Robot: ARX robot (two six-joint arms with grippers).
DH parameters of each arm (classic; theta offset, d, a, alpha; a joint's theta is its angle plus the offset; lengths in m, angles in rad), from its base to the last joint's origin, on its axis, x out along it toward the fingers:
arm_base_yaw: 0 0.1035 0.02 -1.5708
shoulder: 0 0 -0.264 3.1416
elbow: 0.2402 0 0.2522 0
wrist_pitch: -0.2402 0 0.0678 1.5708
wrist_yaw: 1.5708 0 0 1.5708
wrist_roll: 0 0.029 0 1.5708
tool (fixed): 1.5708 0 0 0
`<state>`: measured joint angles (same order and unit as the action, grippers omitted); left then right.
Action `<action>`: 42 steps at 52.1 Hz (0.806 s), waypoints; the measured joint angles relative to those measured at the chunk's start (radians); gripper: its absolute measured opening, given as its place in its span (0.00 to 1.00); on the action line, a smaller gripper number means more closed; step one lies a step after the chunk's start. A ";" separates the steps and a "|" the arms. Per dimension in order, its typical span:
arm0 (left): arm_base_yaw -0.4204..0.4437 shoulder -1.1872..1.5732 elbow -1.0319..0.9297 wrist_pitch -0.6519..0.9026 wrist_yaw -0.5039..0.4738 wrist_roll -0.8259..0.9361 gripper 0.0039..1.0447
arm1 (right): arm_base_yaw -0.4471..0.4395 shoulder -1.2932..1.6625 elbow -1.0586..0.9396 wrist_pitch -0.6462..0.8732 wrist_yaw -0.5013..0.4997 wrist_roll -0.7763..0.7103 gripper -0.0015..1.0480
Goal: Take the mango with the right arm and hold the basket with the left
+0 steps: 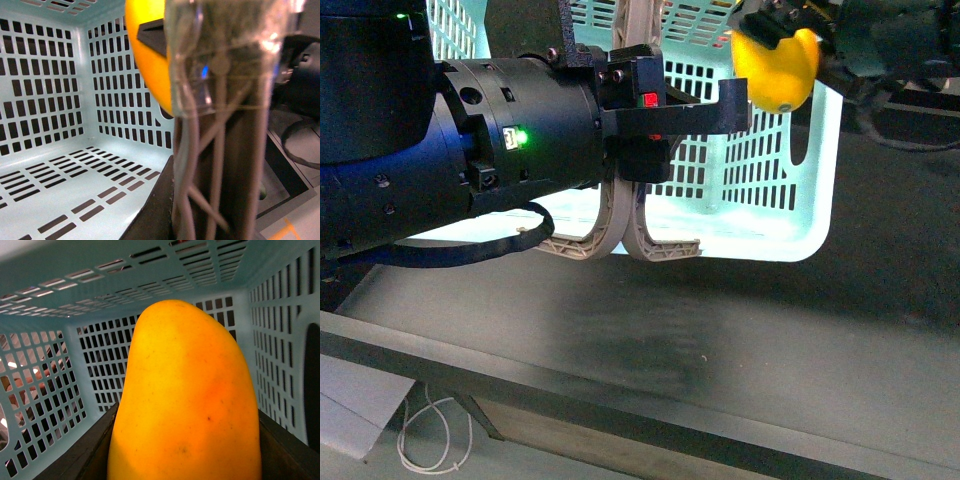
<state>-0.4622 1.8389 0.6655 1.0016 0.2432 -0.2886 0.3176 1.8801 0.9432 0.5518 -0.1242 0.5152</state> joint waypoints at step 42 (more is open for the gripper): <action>0.000 0.000 -0.008 0.000 -0.004 -0.010 0.05 | -0.043 -0.105 -0.098 0.126 0.095 0.049 0.92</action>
<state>-0.4622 1.8393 0.6575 1.0016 0.2394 -0.2985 0.2741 1.7748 0.8455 0.6777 -0.0292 0.5640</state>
